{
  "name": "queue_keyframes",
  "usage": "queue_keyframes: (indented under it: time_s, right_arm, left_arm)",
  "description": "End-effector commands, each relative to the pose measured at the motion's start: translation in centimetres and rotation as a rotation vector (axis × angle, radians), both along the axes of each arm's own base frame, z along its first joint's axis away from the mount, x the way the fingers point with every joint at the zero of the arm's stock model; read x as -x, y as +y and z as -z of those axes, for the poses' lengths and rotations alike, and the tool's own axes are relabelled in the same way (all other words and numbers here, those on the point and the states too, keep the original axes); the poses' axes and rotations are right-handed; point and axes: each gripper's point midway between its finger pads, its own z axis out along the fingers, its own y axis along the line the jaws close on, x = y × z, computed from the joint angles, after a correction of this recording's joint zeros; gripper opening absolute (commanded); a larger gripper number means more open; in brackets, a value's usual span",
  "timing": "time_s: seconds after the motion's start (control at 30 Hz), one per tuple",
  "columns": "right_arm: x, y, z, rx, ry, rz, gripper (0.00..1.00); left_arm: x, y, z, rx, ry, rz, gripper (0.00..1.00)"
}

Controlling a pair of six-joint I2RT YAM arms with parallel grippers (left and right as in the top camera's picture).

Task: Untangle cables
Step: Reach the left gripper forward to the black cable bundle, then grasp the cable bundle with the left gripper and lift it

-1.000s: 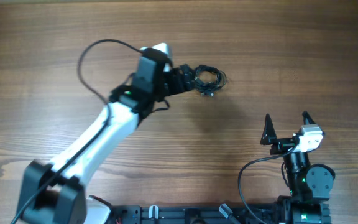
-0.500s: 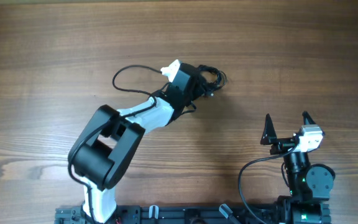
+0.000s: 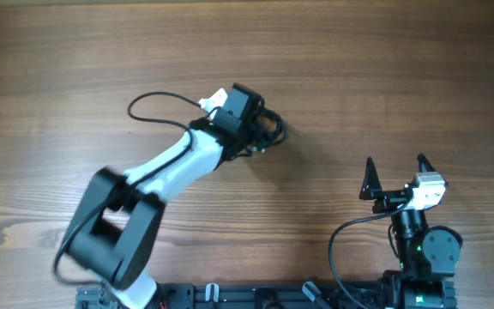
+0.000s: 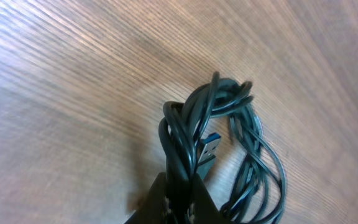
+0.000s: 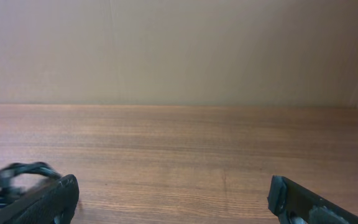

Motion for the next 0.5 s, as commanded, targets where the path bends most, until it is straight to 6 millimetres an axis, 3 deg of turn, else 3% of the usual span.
queue_keyframes:
  time_s: [0.0, 0.17, 0.33, 0.47]
  right_arm:
    - [0.0, -0.2, -0.1, 0.011, -0.006, 0.010, 1.00]
    - [0.0, -0.2, -0.1, 0.011, -0.006, 0.010, 1.00]
    - [0.0, -0.2, -0.1, 0.011, -0.006, 0.010, 1.00]
    - [0.0, -0.2, -0.1, 0.011, -0.005, 0.010, 1.00]
  left_arm:
    - [3.3, 2.3, -2.6, 0.047, 0.114, -0.213, 0.04]
    - [8.4, 4.9, -0.6, 0.078, 0.378, -0.698, 0.06]
    - [8.2, 4.5, -0.5, 0.085, 0.373, -0.691, 0.05]
    - [6.2, 3.1, -1.1, 0.188, 0.317, -0.720, 0.05]
